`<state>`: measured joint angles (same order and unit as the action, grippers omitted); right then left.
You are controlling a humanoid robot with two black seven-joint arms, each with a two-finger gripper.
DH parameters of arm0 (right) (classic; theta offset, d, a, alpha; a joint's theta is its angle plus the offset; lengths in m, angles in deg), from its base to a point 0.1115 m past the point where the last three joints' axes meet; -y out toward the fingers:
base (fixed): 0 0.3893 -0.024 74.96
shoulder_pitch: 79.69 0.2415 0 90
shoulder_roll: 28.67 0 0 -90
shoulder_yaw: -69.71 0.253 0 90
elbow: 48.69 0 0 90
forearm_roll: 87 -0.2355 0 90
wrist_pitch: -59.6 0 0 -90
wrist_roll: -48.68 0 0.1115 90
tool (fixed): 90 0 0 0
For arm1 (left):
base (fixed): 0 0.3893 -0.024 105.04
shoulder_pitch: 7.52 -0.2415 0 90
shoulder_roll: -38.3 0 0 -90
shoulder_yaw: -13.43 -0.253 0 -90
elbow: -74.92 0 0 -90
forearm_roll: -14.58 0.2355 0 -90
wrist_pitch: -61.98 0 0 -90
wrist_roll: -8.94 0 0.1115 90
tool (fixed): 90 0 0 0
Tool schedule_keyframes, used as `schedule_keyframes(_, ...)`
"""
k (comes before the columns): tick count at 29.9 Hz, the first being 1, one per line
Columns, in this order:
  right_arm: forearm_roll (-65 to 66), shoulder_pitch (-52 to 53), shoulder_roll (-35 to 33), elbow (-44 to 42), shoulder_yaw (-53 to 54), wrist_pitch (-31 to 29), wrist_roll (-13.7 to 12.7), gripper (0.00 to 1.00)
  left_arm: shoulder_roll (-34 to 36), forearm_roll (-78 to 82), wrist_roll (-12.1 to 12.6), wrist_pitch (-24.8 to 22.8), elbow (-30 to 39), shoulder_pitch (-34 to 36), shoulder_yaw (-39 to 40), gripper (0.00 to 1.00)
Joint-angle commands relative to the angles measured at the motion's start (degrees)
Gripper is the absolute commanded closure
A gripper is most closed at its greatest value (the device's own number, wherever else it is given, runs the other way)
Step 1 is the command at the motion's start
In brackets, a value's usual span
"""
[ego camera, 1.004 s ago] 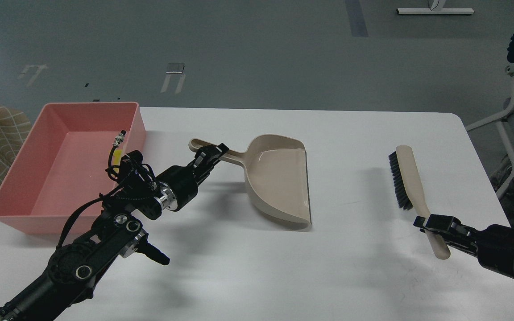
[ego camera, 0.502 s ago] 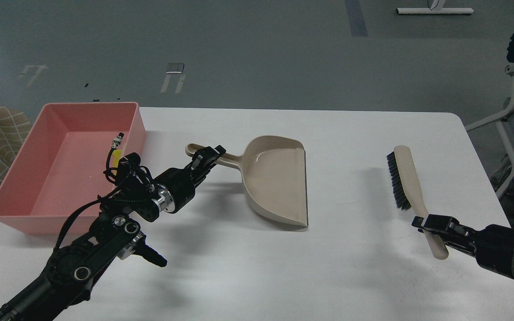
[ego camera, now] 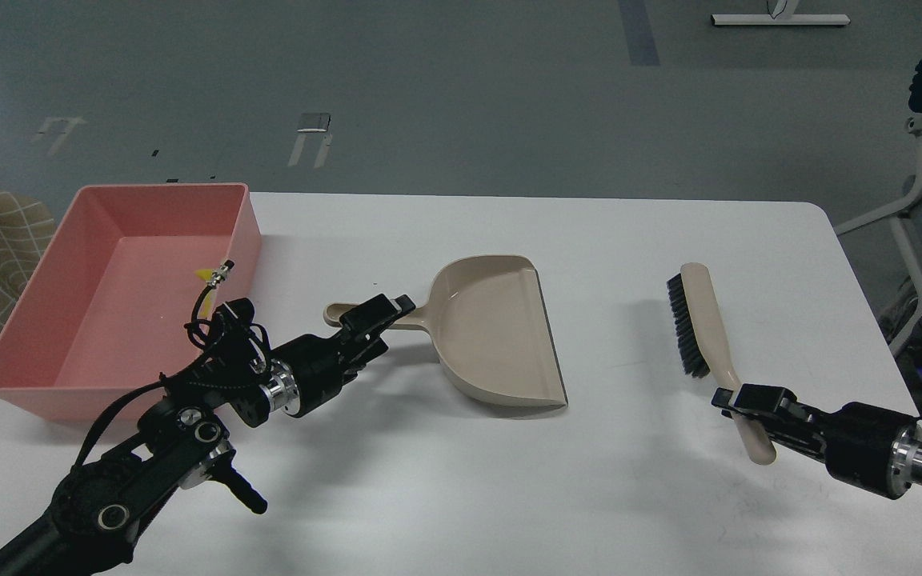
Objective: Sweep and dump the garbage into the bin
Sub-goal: 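Release the dustpan and brush, opening both grippers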
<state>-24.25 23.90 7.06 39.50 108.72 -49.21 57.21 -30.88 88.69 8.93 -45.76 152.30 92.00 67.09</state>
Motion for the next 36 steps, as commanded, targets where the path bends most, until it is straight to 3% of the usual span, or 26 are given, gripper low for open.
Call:
schedule_keyframes(1,0.0,0.0,0.8,-1.4,0.0,-0.2,-0.1,1.00,1.5,0.0,-0.3,-2.2,1.3,-1.3,0.2,0.02)
schedule_keyframes(10,0.0,-0.2,0.9,-3.5,-0.2,-0.2,-0.2,1.00,4.1,-2.7,-1.2,-8.4,4.0,-3.0,1.1,0.02)
schedule_keyframes(12,0.0,-0.3,0.9,-3.5,-0.3,-0.2,-0.3,0.95,4.4,-3.9,-1.2,-8.6,4.5,-3.0,1.2,0.02)
schedule_keyframes(17,0.0,-0.5,1.0,-3.4,-0.3,-0.2,-0.5,0.63,4.9,-4.2,-1.2,-8.6,5.0,-3.0,1.3,0.02)
schedule_keyframes(20,0.0,-0.5,1.0,-3.4,-0.3,-0.2,-0.7,0.54,5.8,-4.4,-1.3,-9.1,5.2,-3.0,1.8,0.02)
schedule_keyframes(24,-0.2,-0.6,1.0,-3.4,-0.2,-0.1,-0.8,0.34,7.2,-6.3,-1.3,-10.3,6.3,-3.1,2.6,0.02)
schedule_keyframes(26,-0.3,-0.6,0.9,-3.3,0.0,-0.1,-0.8,0.15,8.0,-7.2,-1.3,-10.3,7.0,-3.3,3.0,0.02)
schedule_keyframes(29,-0.8,-0.7,0.1,-3.0,0.1,-0.1,-0.7,0.06,8.8,-7.8,-1.3,-10.3,8.1,-3.8,4.0,0.02)
schedule_keyframes(36,-5.5,-0.8,-6.7,-1.9,0.4,-2.6,-0.1,0.02,12.0,-12.5,-1.2,-10.3,12.7,-8.3,9.8,0.02)
